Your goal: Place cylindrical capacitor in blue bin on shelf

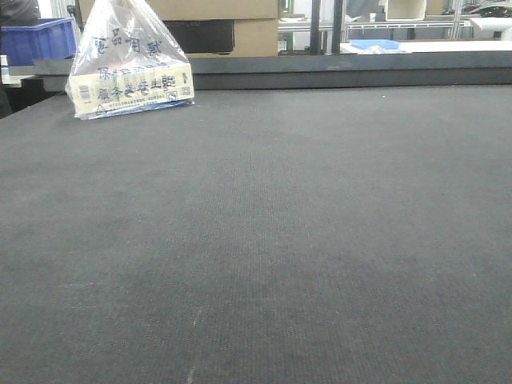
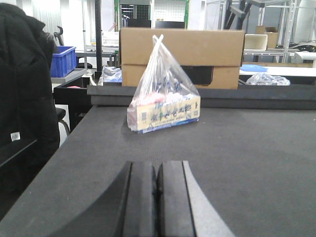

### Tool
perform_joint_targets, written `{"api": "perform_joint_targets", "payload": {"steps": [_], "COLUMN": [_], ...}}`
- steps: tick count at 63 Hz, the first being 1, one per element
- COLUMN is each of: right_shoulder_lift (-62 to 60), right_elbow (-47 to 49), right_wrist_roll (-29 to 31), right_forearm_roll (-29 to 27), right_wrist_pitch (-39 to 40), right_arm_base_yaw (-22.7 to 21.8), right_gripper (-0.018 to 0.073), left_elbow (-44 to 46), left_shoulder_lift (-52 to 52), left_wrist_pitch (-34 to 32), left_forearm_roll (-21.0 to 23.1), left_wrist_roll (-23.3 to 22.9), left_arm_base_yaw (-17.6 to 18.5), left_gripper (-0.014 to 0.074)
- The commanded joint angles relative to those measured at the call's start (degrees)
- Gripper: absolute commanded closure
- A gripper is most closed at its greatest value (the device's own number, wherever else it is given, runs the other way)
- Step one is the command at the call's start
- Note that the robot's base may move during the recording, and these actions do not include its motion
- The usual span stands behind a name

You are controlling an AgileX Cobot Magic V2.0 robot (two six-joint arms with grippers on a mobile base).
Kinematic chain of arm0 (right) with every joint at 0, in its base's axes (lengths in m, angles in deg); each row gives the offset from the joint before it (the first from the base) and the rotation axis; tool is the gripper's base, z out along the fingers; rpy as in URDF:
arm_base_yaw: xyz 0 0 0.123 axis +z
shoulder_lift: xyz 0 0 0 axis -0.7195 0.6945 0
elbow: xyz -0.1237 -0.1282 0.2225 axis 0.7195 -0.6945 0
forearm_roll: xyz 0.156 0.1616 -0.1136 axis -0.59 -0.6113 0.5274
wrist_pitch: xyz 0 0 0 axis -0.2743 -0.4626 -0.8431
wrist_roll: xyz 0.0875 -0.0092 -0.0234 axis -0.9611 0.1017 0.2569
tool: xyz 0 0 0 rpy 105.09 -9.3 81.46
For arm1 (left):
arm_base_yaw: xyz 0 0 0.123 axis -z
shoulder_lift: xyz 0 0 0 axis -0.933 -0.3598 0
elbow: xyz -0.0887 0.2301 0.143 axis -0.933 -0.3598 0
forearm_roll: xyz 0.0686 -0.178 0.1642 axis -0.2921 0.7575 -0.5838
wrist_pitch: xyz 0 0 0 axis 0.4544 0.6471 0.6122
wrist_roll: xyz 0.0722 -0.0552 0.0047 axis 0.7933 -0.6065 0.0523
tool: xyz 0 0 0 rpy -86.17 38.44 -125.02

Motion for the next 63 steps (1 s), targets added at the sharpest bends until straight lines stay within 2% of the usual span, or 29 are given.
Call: {"api": "perform_joint_targets", "payload": {"steps": [1,19,23,33,38,47,52,63], "right_shoulder_lift": [3.3,23.4,28.8,41.6,46.4,51.2,53.3,61.1], "right_elbow": [5.6,21.2,25.6,35.2,39.4,42.5,42.8,45.2], "right_wrist_roll": [0.1,0.1,0.1,0.1,0.1,0.1,0.1,-2.2], "right_forearm_roll": [0.0,0.4,0.4,0.4,0.4,0.4,0.4,0.0], "right_wrist_pitch": [-4.1,-12.9,-16.6,-26.9,-30.9,-32.2,-33.1,-41.3], "right_arm_base_yaw": [-0.3,-0.3,-0.3,-0.3,-0.3,-0.3,-0.3,-0.3], "right_gripper": [0.0724,0.0724,0.0724,0.0724,0.0724,0.0724,0.0724,0.0724], "left_elbow": [6.0,23.0,27.4,36.7,39.9,42.4,42.4,42.4], "left_shoulder_lift": [-2.1,-22.3,-28.1,-42.0,-47.5,-53.8,-55.9,-58.0], "left_wrist_pitch": [7.9,21.3,25.5,31.0,31.2,28.3,27.6,27.9], "left_forearm_roll": [0.1,3.8,4.0,4.1,4.1,4.0,4.0,4.1], "left_wrist_roll": [-0.6,-1.7,-1.7,-1.7,-1.7,-1.7,-1.7,-1.7], "left_arm_base_yaw": [-0.2,-0.2,-0.2,-0.2,-0.2,-0.2,-0.2,-0.2], "left_gripper": [0.0707,0.0707,0.0707,0.0707,0.0707,0.0707,0.0707,0.0707]}}
